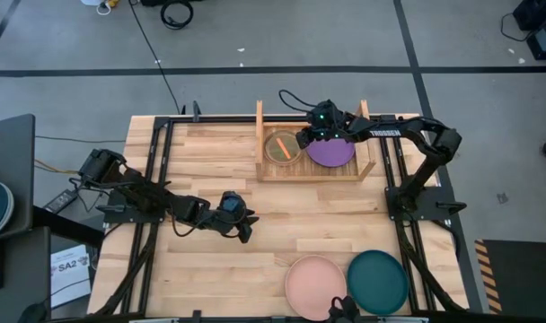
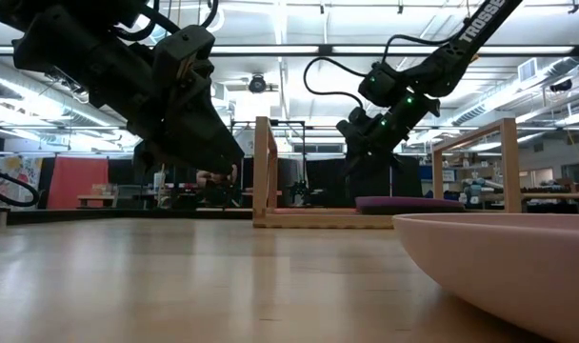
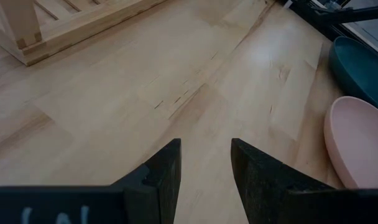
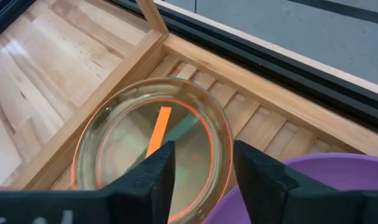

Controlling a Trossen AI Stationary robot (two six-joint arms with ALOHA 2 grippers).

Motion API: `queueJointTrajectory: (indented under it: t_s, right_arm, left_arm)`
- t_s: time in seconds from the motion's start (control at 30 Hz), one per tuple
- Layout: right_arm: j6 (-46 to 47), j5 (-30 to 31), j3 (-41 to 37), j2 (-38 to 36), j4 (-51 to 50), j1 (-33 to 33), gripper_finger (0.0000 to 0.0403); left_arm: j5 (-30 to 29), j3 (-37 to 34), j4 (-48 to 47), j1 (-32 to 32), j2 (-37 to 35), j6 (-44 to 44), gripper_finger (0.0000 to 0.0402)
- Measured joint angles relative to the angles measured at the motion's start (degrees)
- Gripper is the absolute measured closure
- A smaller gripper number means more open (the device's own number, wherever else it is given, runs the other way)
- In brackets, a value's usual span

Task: Place and stack plates onto a shelf
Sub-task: Stack the large light orange plate on top of the large purple plate on the shelf

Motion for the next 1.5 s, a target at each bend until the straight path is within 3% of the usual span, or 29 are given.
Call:
queueJointTrajectory:
  t_s: [0.23, 0.33, 0.43, 0.63, 0.97, 1.2, 1.5]
  right_arm:
    - [0.26, 1.23, 0.00, 0.00, -0.02, 0.28, 0.0229]
    - [4.63, 1.05, 0.00, 0.00, 0.00, 1.21, 0.0230]
    - [7.82, -1.11, 0.00, 0.00, -0.02, 2.80, 0.0231]
    - [4.41, -7.80, 0.00, -0.02, -0.02, 8.66, 0.0231]
    - [4.52, -9.81, 0.00, -0.02, -0.04, 25.43, 0.0231]
    - [1.27, -17.12, 0.00, -0.04, -0.09, 39.16, 0.0231]
    - [0.31, -13.12, 0.00, -0.04, -0.05, 53.25, 0.0231]
  left_arm:
    - [0.00, 0.00, -0.01, 0.00, 0.00, 0.00, 0.0255]
    - [0.00, 0.00, -0.02, 0.00, 0.00, 0.00, 0.0255]
    - [0.00, 0.00, 0.00, -0.02, 0.00, 0.00, 0.0255]
    - [0.00, 0.00, 0.00, 0.00, 0.00, -0.02, 0.0255]
    - [0.00, 0.00, 0.00, 0.00, -0.02, -0.02, 0.0255]
    - [0.00, 0.00, -0.01, 0.00, -0.01, -0.02, 0.0255]
    - [0.00, 0.00, -0.02, 0.00, 0.00, -0.09, 0.0255]
